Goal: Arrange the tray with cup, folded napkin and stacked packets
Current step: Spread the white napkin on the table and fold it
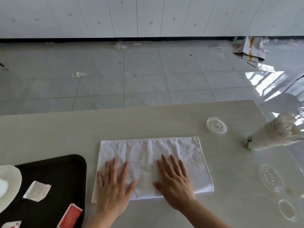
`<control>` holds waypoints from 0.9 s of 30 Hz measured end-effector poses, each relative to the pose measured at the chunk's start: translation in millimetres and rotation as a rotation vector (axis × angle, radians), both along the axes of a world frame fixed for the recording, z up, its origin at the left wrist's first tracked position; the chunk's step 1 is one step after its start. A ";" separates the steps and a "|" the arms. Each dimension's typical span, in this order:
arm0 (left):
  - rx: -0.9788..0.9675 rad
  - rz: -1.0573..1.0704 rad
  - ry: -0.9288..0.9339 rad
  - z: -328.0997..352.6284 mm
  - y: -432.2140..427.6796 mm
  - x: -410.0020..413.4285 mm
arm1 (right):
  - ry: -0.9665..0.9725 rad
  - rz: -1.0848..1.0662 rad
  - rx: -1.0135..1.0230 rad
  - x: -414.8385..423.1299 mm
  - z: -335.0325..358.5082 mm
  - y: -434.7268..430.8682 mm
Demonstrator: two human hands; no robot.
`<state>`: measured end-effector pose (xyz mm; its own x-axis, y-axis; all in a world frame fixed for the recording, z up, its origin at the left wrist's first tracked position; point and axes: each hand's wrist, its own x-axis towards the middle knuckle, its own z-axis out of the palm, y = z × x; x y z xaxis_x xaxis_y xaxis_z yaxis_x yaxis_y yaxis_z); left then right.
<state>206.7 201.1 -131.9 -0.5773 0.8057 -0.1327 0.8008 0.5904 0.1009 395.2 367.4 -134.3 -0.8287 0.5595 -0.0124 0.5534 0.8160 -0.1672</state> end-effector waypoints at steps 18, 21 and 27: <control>-0.126 0.050 -0.009 30.0 -38.5 45.0 | -0.187 -0.172 -0.018 104.7 -2.4 2.4; -0.067 0.090 -0.036 43.2 -58.4 58.0 | -0.194 -0.186 -0.017 125.4 -1.6 -1.2; -0.005 0.285 -0.004 49.9 -94.8 78.4 | -0.199 -0.141 -0.047 137.1 6.1 0.7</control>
